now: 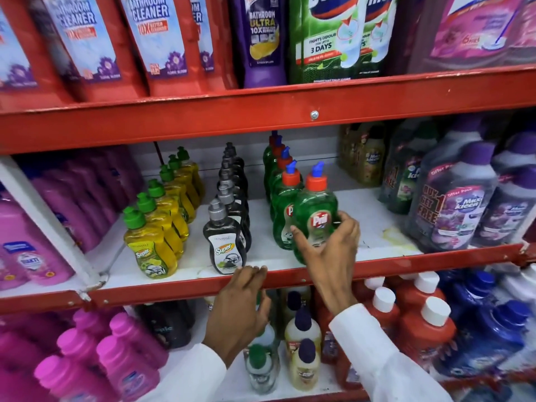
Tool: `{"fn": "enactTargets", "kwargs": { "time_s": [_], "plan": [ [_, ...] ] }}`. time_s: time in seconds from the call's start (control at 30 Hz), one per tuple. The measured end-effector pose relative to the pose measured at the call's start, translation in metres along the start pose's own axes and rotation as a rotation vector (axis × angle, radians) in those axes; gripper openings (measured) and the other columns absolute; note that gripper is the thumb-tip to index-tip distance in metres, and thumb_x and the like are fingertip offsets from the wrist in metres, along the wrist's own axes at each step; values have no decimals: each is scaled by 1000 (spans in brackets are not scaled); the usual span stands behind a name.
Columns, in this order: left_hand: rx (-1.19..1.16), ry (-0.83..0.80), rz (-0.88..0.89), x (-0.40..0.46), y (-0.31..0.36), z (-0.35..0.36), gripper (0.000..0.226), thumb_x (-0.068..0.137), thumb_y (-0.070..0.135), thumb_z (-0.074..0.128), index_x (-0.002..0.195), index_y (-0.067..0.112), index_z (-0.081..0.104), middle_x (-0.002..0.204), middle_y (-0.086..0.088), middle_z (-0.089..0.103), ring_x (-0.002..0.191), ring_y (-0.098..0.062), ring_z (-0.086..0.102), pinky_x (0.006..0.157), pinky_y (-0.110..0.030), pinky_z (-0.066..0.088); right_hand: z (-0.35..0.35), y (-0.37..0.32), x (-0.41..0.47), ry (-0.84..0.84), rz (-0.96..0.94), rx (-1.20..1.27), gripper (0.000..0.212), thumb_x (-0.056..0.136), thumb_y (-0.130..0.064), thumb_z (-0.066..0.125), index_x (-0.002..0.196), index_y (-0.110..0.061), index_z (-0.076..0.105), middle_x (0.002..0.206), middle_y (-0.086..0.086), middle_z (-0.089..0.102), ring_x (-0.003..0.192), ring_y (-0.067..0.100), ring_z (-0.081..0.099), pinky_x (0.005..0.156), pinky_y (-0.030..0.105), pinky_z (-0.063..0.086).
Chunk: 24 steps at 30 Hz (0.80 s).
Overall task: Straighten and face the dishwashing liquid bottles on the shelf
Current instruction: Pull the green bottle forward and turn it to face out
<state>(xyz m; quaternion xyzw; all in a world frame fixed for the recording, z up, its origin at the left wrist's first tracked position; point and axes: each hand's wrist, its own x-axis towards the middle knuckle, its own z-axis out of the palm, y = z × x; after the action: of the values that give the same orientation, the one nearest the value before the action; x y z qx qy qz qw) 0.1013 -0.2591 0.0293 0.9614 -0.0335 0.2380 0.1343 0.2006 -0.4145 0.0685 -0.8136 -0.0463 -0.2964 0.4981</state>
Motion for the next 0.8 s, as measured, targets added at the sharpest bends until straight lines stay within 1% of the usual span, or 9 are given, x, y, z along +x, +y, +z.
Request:
{"fn": "enactTargets", "kwargs": {
  "time_s": [0.2, 0.33, 0.4, 0.47, 0.53, 0.6, 0.63, 0.73, 0.8],
  "plan": [
    [-5, -11, -39, -1, 2, 0, 45, 83, 29, 54, 126, 18, 59, 112, -1, 62, 99, -20, 65, 78, -35, 61, 24, -11, -14, -64, 24, 19, 89, 60, -62, 81, 121, -10, 42, 116, 8, 50, 110, 25, 50, 94, 46, 50],
    [-12, -4, -119, 7, 12, -6, 34, 90, 30, 53, 122, 21, 60, 115, 1, 65, 97, -20, 65, 81, -35, 57, 14, -4, -14, -113, 40, 71, 93, 53, -64, 84, 120, -16, 41, 114, 1, 46, 109, 19, 50, 94, 43, 51],
    [-73, 36, -141, 13, 17, -10, 34, 91, 29, 52, 123, 21, 61, 118, -1, 67, 96, -20, 66, 84, -33, 56, 3, 5, -12, -211, 28, 110, 95, 53, -63, 85, 124, -19, 41, 118, -2, 47, 110, 18, 53, 95, 38, 52],
    [-176, 52, -135, 20, 19, -11, 42, 89, 25, 57, 131, 19, 57, 126, -2, 66, 105, -19, 66, 95, -31, 53, -11, 16, -10, -352, 16, 120, 93, 56, -62, 84, 130, -24, 43, 125, -5, 51, 112, 13, 55, 96, 32, 52],
    [-322, 50, -140, 30, 20, -8, 49, 86, 22, 63, 134, 19, 54, 128, 2, 65, 109, -9, 64, 102, -23, 49, -22, 30, -3, -449, -5, 117, 82, 61, -57, 83, 130, -28, 48, 123, -8, 62, 107, 6, 62, 93, 29, 55],
    [-477, 8, -199, 41, 20, -6, 51, 83, 18, 71, 131, 19, 57, 119, 10, 68, 99, 5, 63, 94, -7, 47, -29, 40, 5, -533, -43, 90, 67, 68, -43, 85, 127, -27, 55, 112, -12, 70, 96, -6, 66, 89, 23, 56],
    [-526, -15, -228, 47, 19, -4, 49, 81, 17, 76, 128, 19, 60, 112, 12, 70, 92, 9, 64, 87, -3, 48, -31, 43, 8, -569, -63, 76, 61, 72, -35, 84, 126, -26, 58, 108, -15, 71, 92, -12, 65, 88, 19, 55],
    [-634, -38, -294, 56, 17, -2, 38, 79, 12, 80, 113, 22, 65, 92, 18, 70, 79, 14, 65, 75, -4, 51, -31, 47, 14, -608, -75, 93, 51, 79, -26, 80, 126, -21, 62, 104, -18, 67, 85, -22, 61, 80, 3, 49],
    [-688, -26, -318, 58, 16, -1, 37, 78, 9, 81, 111, 19, 67, 88, 18, 69, 76, 13, 66, 72, -4, 51, -30, 49, 14, -613, -70, 114, 46, 82, -23, 78, 125, -20, 63, 104, -18, 67, 85, -22, 61, 81, 3, 49]
  ]
}}
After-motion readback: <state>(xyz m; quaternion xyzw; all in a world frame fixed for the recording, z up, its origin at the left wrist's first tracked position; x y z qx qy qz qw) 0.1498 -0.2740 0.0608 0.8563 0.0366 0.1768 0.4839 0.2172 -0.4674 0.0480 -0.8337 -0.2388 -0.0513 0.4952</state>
